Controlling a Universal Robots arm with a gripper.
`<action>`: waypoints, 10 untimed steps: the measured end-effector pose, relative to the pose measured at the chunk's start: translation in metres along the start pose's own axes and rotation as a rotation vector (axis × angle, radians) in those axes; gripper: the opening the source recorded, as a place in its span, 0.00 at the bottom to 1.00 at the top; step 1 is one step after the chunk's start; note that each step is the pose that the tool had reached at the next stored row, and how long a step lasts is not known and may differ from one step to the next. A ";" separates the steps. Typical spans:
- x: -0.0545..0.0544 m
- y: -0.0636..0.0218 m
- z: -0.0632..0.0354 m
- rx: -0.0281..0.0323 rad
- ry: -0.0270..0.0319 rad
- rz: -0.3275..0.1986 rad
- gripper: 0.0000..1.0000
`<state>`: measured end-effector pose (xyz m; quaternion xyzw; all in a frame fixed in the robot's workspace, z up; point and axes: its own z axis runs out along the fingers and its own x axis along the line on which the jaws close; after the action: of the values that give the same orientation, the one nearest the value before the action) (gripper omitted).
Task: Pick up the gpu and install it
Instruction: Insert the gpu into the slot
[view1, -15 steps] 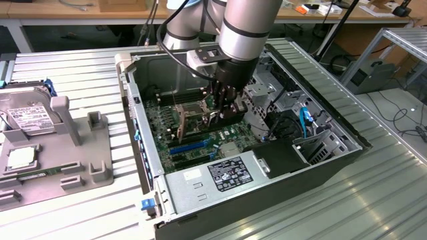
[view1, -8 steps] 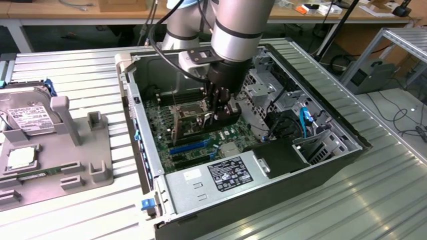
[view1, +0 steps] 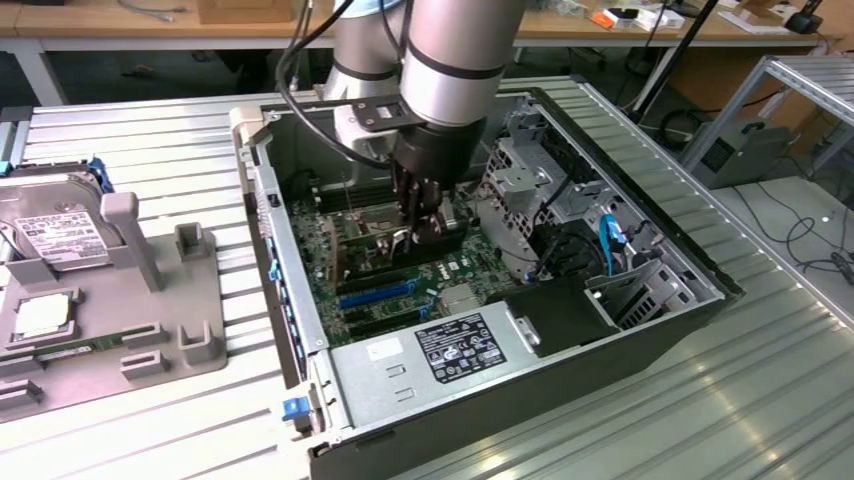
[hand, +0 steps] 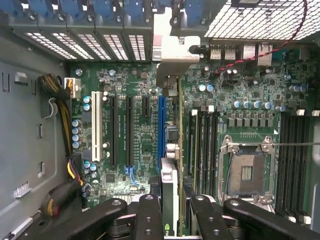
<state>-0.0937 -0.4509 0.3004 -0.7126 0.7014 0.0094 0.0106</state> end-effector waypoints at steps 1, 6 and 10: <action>0.000 0.0011 0.0003 0.0001 0.0000 0.000 0.27; 0.000 0.0061 0.0010 -0.0001 0.0003 0.000 0.27; 0.000 0.0074 0.0024 0.0002 0.0001 0.005 0.27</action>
<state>-0.1012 -0.4509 0.2980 -0.7108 0.7032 0.0093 0.0107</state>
